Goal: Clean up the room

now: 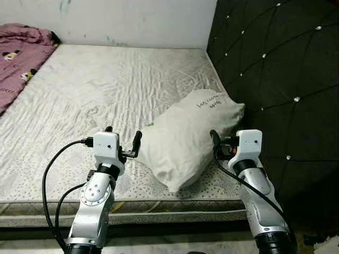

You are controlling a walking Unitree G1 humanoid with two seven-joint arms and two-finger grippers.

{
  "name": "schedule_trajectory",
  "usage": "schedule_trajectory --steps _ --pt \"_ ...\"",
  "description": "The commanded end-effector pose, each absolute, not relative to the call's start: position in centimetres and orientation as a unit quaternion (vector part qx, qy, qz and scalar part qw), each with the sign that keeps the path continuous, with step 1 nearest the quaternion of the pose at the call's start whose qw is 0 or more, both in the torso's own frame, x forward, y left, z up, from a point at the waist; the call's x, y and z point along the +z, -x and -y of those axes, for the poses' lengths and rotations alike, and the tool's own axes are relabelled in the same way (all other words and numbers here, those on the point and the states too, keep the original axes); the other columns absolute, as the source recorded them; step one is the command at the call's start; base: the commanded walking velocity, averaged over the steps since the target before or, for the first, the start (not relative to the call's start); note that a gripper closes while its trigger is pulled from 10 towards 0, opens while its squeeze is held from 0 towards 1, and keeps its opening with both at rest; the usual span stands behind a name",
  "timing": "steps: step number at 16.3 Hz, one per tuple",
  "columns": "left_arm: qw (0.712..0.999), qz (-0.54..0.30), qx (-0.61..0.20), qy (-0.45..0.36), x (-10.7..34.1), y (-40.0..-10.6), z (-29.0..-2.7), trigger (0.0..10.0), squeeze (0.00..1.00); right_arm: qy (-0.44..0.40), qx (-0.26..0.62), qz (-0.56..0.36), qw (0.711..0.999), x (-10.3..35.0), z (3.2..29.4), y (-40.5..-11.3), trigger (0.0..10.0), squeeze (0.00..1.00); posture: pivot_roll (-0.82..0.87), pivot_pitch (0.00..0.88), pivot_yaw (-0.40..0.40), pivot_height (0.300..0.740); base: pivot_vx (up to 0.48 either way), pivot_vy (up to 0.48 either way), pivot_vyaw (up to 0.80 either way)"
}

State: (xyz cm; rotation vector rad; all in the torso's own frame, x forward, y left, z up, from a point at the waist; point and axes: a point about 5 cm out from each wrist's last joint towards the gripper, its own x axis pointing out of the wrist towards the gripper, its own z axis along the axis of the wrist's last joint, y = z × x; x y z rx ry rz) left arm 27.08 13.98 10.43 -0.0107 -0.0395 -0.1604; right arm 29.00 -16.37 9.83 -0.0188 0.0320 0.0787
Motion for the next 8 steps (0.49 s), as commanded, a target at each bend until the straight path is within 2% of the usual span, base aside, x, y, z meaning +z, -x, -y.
schedule_trajectory --steps 1,8 --pt "0.997 0.013 -0.075 0.007 10.31 -27.21 -14.08 10.0 0.0 0.007 0.041 -0.014 0.999 10.08 16.41 -29.2 10.0 0.0 -0.01 0.0 -0.027 0.74 0.0 0.0 0.0" --pt "0.997 0.013 -0.074 0.005 10.32 -27.22 -14.04 10.0 0.0 0.008 0.043 -0.014 0.999 10.09 16.42 -29.2 10.0 0.0 -0.01 0.0 -0.029 0.74 0.0 0.0 0.0"
